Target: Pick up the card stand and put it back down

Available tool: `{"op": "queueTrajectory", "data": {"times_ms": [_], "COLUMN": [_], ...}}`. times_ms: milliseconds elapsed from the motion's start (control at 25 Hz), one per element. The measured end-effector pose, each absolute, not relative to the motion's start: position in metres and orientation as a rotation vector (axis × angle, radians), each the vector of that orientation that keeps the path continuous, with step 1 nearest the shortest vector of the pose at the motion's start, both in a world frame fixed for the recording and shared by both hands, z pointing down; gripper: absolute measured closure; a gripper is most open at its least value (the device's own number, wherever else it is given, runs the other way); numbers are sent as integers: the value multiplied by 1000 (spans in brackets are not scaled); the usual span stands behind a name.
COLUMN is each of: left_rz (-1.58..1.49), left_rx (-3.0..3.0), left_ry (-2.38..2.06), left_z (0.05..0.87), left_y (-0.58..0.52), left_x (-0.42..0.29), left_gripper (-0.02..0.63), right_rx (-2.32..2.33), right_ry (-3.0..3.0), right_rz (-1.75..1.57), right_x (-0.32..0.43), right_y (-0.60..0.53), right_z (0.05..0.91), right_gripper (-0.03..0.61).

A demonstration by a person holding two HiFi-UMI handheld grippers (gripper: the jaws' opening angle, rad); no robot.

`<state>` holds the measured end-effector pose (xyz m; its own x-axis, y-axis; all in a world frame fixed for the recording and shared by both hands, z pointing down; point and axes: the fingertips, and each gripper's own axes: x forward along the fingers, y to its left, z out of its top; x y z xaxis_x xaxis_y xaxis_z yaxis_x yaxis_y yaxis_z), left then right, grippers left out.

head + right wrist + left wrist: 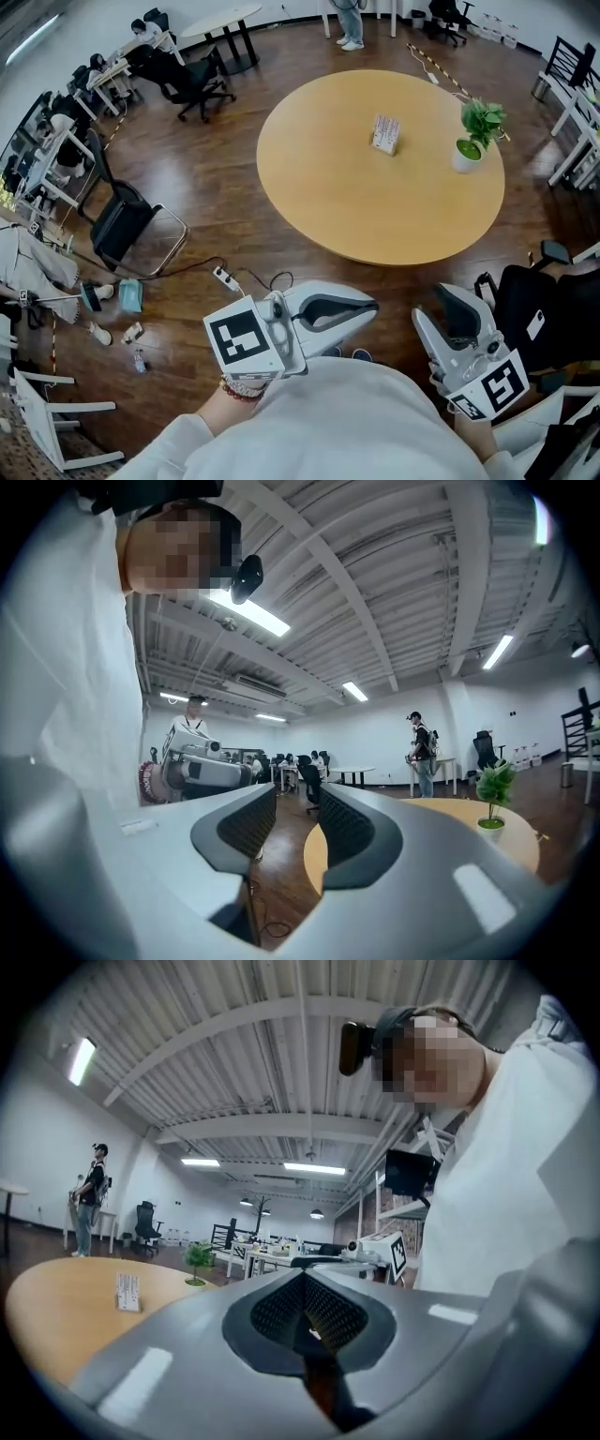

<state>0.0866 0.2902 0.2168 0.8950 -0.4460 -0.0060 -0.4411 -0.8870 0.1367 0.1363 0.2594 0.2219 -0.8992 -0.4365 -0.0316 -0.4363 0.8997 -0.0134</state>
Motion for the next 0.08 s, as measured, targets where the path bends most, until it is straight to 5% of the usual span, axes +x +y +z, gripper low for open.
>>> {"op": "queueTrajectory", "data": {"times_ms": [80], "left_rz": [-129], "left_rx": [2890], "left_ry": [-683], "left_z": [217], "left_y": [287], "left_x": [88], "left_gripper": [634], "right_rx": [-662], "right_ry": [3030], "right_rz": [-29], "right_x": [135], "right_y": [261], "right_z": [229], "right_gripper": [440]}}
